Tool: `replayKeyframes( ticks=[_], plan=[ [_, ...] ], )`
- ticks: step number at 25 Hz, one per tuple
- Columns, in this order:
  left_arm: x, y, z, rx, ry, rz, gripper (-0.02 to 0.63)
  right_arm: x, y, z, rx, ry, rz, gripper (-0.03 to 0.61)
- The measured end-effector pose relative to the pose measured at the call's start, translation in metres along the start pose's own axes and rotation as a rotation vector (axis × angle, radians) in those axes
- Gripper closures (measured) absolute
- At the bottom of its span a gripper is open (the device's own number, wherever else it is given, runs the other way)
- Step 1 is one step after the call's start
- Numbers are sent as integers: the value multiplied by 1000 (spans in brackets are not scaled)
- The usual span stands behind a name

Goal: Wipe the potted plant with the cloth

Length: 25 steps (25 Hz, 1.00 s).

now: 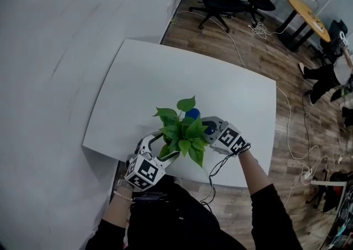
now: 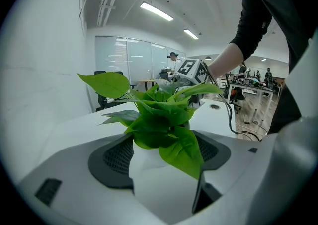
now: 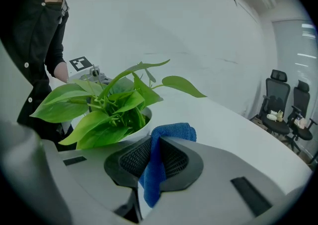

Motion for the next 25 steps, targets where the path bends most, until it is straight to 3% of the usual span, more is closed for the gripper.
replayKeyframes(
  ticks=[8,16,25],
  plan=[
    [1,-3,-3,13,17,-4,249,-20,23,12,-83,-63,-98,503],
    [0,-5,-4,23,43,-20,252,-33,59,21,-235,-141,-205,503],
    [-1,-5,-5,30,44,-17,253,-33,110,20,-261,-148,-209,503]
  ],
)
Point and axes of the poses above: the fingertips, and each gripper's own axes: z backward along the fingers, y to its left, x out of its top, the point moved 9 cm from there along z, backward along the fingers, and after that the axes turned 5 degrees about -y, right-handed, at the moved point
